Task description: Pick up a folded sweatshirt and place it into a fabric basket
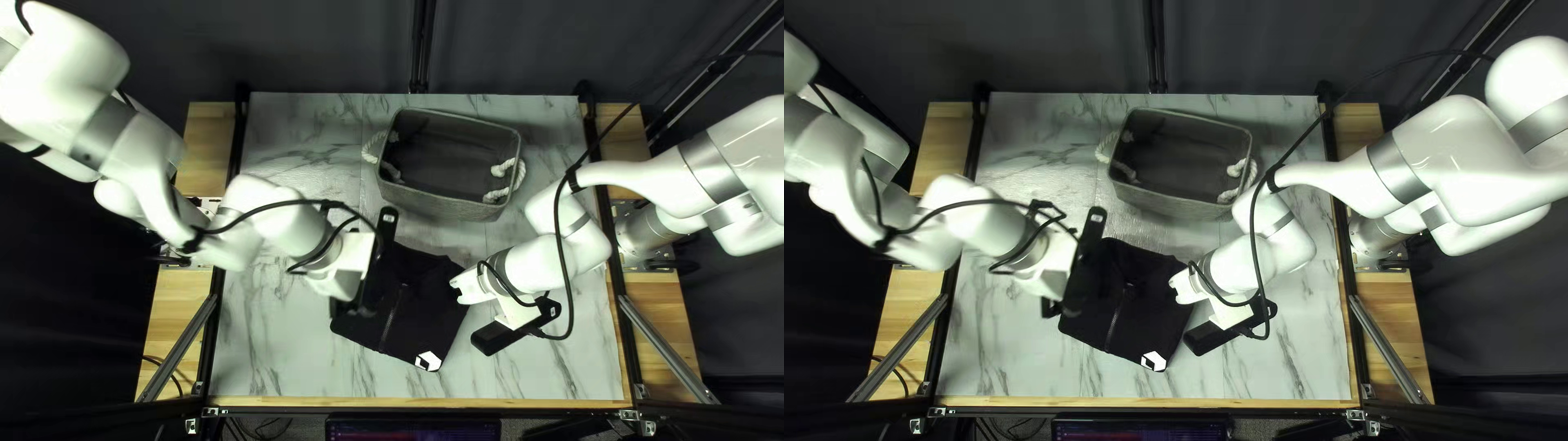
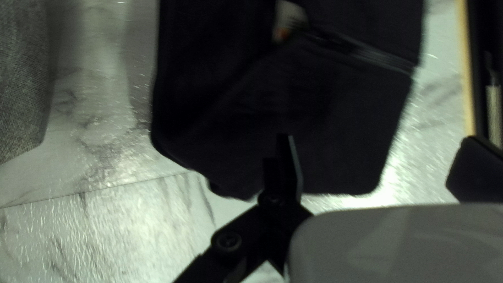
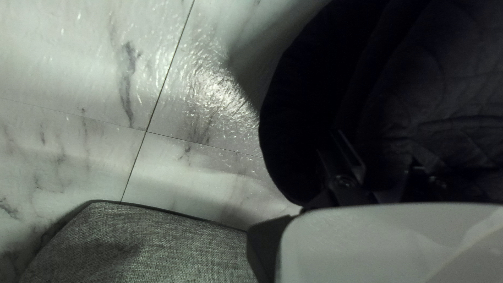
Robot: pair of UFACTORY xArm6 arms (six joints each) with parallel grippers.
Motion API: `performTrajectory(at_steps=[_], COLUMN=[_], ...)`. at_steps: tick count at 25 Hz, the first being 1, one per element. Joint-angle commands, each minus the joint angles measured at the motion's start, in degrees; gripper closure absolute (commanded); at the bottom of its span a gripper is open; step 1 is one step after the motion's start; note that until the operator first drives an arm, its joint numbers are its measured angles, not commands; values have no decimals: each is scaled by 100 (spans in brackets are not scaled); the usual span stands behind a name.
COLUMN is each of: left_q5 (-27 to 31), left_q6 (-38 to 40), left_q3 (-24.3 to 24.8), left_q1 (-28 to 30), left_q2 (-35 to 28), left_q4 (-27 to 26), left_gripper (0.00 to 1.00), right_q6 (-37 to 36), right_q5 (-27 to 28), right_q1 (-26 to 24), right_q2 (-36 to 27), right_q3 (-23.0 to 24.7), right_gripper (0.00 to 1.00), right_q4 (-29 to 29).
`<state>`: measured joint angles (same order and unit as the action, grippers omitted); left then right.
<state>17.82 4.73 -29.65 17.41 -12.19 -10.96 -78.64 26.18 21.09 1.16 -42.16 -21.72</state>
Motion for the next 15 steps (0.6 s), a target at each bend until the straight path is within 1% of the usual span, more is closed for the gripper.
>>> performTrajectory(at_steps=[1,3,5,8,10,12,15], left_q5=[-736,-682,-496,17,108,63,-111], left_q6=[37,160,305,569,631,508,449], left_q3=[341,435,471,487,546,607,572], left_q1=[-114,-181,-258,-397,-462,-558,-606], left_q2=[243,88,-128,-609,-739,-701,-403], left_q4=[-460,-322,-101,329,438,354,276], left_gripper=[0,0,0,0,0,0,0], right_q6=[-9,-17,-46,-101,-127,-167,-153], right_q5=[-74,-86,-97,-144,-161,-149,-127], right_q1=[-14,-23,-37,-70,-82,-85,-73], right_q2=[67,78,113,161,183,206,186], right_q3=[-10,-14,-44,-56,-66,-101,-95], right_gripper=[100,100,100,100,100,100,100], right_q4=[1,4,25,62,84,120,114])
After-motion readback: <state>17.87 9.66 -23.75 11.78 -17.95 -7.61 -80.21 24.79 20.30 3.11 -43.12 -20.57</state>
